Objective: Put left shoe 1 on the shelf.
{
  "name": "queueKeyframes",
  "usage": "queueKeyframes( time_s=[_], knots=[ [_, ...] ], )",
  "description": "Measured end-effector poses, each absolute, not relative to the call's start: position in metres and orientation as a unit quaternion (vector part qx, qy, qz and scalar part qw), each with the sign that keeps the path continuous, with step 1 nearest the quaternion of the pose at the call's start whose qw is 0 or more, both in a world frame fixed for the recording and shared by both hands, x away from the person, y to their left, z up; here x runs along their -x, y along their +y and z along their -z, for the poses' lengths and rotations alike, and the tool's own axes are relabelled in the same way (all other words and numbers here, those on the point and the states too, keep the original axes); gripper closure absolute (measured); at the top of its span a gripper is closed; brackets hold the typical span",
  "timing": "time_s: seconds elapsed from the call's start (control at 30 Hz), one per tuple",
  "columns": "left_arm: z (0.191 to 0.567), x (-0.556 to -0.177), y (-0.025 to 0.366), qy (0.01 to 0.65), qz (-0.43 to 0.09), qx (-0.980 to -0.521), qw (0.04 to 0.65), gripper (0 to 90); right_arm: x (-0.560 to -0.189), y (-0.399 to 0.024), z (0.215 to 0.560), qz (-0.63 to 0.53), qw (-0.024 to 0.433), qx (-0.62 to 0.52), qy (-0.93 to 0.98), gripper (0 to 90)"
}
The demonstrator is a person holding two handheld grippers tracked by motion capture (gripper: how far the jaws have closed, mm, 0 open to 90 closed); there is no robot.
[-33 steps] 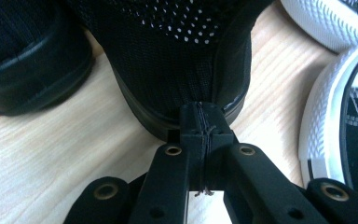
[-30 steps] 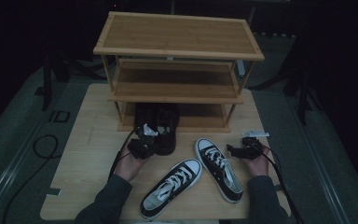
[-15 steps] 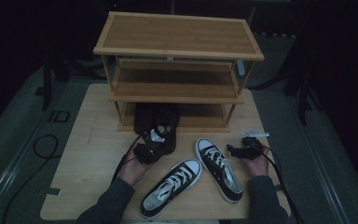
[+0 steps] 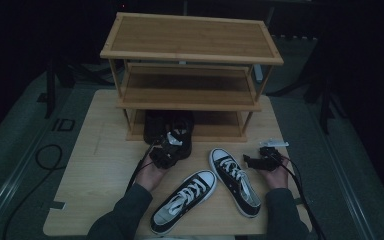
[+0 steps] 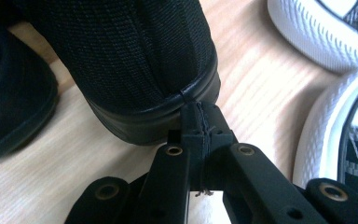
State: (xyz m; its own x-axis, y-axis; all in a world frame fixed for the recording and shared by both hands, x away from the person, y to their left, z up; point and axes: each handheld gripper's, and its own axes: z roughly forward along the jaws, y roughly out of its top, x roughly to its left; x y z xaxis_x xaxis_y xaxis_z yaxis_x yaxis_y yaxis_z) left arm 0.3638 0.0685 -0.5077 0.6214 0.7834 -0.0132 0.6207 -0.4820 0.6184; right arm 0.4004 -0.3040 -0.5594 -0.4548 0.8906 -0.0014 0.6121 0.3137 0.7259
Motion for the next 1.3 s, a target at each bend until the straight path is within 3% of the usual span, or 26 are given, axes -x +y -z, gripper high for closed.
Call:
queueKeyframes(
  time_s=[1.03, 1.3],
  knots=[
    [0.510, -0.415, 0.074, 0.486, -0.160, -0.810, 0.286, 89.4, -0.401, -0.304, 0.559, -0.337, 0.207, -0.479, 0.784, 18.4],
    [0.506, -0.410, 0.058, 0.456, -0.163, -0.823, 0.297, 84.3, -0.401, -0.304, 0.559, -0.337, 0.207, -0.479, 0.784, 18.4]
  ],
)
